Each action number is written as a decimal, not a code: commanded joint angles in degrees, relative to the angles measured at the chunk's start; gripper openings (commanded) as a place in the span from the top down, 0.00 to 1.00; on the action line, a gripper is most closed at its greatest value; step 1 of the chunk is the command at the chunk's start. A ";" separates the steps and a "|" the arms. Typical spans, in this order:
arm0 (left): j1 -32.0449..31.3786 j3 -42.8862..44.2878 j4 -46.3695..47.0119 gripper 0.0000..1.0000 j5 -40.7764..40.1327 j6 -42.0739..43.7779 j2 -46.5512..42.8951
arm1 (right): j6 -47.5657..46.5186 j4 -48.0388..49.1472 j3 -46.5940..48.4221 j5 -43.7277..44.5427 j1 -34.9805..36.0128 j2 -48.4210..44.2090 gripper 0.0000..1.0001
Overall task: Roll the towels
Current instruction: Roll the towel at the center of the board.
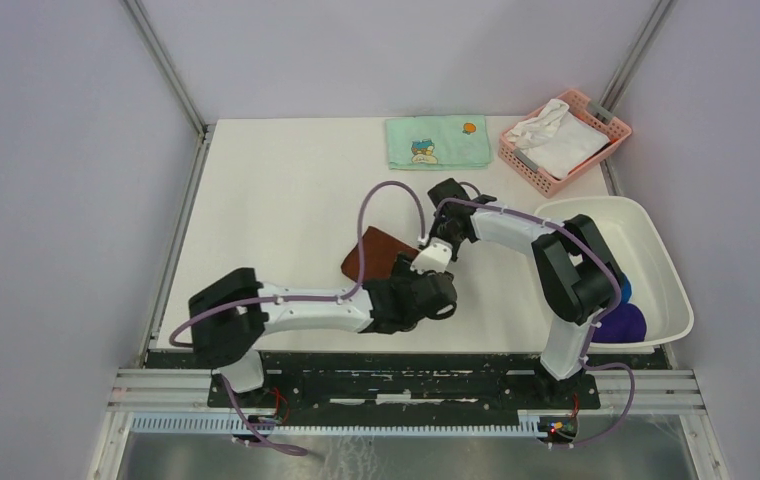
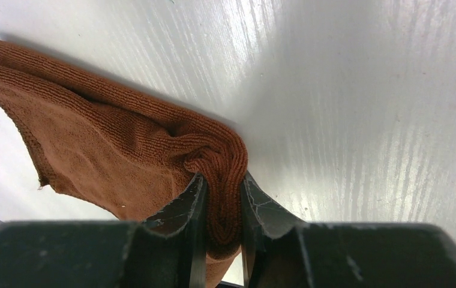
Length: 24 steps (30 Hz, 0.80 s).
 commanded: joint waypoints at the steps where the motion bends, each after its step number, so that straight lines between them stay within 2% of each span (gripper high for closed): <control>1: -3.56 4.54 -2.53 0.24 -16.78 8.37 7.39 | -1.20 -3.29 2.36 1.44 0.38 0.91 0.94; 9: -5.56 7.21 -1.04 0.26 -19.07 12.27 15.98 | -0.99 -3.29 2.43 0.90 0.36 1.07 0.94; 14: -5.68 7.61 -0.80 0.33 -17.89 12.71 19.59 | -0.83 -3.14 2.53 0.42 0.38 1.34 0.94; 24: -5.30 7.06 0.17 0.74 -15.21 14.93 19.33 | -1.08 -1.42 2.05 -1.15 0.31 1.02 0.94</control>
